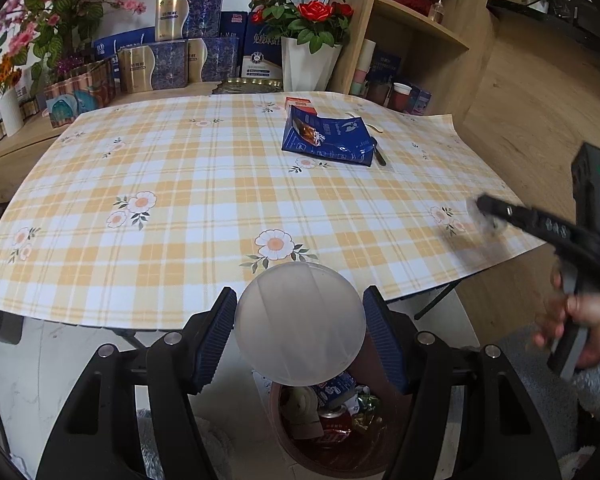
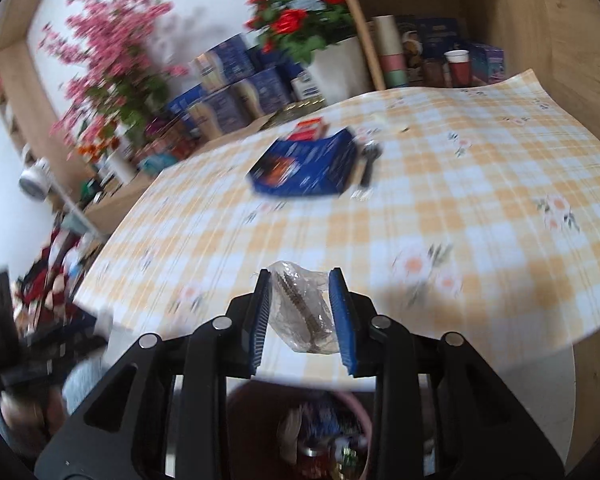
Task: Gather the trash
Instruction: 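Carry the lid and wrapped fork over the bin and release both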
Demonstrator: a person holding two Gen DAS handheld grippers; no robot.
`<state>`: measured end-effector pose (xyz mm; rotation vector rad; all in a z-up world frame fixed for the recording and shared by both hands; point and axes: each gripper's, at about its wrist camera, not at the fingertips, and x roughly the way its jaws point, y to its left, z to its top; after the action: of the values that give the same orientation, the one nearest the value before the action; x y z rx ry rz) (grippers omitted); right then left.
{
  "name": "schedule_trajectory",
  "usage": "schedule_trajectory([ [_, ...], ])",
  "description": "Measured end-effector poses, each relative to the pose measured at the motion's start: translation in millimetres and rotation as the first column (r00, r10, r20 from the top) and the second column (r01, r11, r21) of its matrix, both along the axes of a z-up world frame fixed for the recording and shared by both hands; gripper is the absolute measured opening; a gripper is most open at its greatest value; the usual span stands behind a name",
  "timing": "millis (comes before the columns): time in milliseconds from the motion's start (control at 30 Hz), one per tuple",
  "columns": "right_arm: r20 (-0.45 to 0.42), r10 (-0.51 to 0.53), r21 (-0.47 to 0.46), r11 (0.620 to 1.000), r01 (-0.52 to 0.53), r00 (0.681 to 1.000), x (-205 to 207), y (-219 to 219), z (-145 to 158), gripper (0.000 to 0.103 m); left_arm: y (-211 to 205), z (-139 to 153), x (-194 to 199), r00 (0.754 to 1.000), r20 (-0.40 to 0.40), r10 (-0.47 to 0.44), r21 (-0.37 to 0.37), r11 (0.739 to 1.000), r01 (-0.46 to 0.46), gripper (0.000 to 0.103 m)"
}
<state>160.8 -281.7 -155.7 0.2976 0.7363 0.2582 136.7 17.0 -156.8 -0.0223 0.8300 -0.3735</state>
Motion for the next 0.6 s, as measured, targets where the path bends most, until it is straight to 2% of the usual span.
schedule_trajectory([
  [133,-0.031,0.078,-0.024,0.997,-0.079,0.996,-35,25,-15,0.032,3,4,-13,1.0,0.006,0.009,-0.002,1.0,-0.009,0.064],
  [267,-0.108,0.124,0.0,0.992,-0.125,0.986,-55,44,-43,0.032,5,7,-21,1.0,0.01,0.014,-0.009,1.0,-0.014,0.064],
  [400,-0.153,0.147,-0.014,0.988,-0.151,0.977,-64,58,-65,0.032,3,9,-28,1.0,0.017,0.009,0.003,1.0,-0.009,0.064],
  [600,-0.21,0.151,-0.041,0.986,-0.163,0.966,-66,64,-83,0.033,6,7,-34,1.0,0.006,0.009,-0.008,1.0,-0.009,0.064],
])
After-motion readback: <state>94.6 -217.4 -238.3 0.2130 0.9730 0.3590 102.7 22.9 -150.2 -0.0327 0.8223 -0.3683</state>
